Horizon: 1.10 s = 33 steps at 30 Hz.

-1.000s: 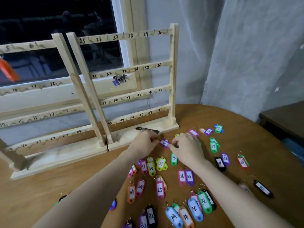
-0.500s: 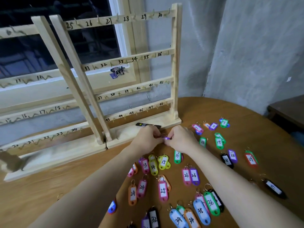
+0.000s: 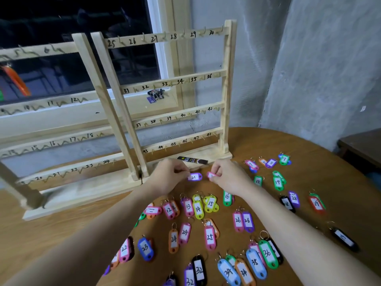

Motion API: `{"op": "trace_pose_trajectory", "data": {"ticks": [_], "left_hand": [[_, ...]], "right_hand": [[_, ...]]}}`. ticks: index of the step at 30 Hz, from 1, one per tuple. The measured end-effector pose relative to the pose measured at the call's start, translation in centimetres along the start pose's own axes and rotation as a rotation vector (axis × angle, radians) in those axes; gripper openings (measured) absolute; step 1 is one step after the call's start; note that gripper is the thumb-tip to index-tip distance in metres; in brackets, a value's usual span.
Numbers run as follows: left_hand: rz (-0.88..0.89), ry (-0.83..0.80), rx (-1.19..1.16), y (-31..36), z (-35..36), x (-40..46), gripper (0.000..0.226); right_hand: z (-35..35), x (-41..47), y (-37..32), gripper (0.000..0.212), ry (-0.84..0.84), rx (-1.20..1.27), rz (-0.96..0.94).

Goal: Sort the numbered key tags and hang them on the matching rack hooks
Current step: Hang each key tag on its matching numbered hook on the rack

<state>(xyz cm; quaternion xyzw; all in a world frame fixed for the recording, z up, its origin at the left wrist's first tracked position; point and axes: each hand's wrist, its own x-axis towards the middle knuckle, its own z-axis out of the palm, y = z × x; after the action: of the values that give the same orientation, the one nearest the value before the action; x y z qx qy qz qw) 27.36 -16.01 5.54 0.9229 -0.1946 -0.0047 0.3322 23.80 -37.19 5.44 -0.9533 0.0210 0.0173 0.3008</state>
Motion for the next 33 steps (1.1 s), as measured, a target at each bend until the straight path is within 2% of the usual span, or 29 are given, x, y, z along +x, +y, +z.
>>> {"op": "trace_pose_trajectory", "data": {"ticks": [2, 6, 15, 25, 30, 33], "left_hand": [[0.015, 0.024, 0.012, 0.1, -1.6, -0.7, 0.014], [0.076, 0.09, 0.001, 0.4, -5.2, -2.1, 0.013], [0.072, 0.234, 0.028, 2.1, -15.1, -6.8, 0.012], [0.071, 0.454, 0.089, 3.6, -26.3, -11.9, 0.007], [0.035, 0.607, 0.185, 2.9, -30.7, -12.7, 0.017], [0.032, 0.671, 0.157, 2.7, -32.3, -12.4, 0.013]], "right_hand": [[-0.5, -0.1, -0.7, 0.003, 0.014, 0.137, -0.014], [-1.8, -0.5, -3.1, 0.008, 0.025, 0.309, -0.081], [-4.0, -3.5, -12.4, 0.019, -0.101, 0.604, -0.225], [-6.0, -6.6, -23.0, 0.02, -0.156, 0.585, -0.473], [-6.2, -5.7, -27.6, 0.02, -0.121, 0.612, -0.585], [-5.9, -5.0, -29.8, 0.022, -0.05, 0.602, -0.637]]}}
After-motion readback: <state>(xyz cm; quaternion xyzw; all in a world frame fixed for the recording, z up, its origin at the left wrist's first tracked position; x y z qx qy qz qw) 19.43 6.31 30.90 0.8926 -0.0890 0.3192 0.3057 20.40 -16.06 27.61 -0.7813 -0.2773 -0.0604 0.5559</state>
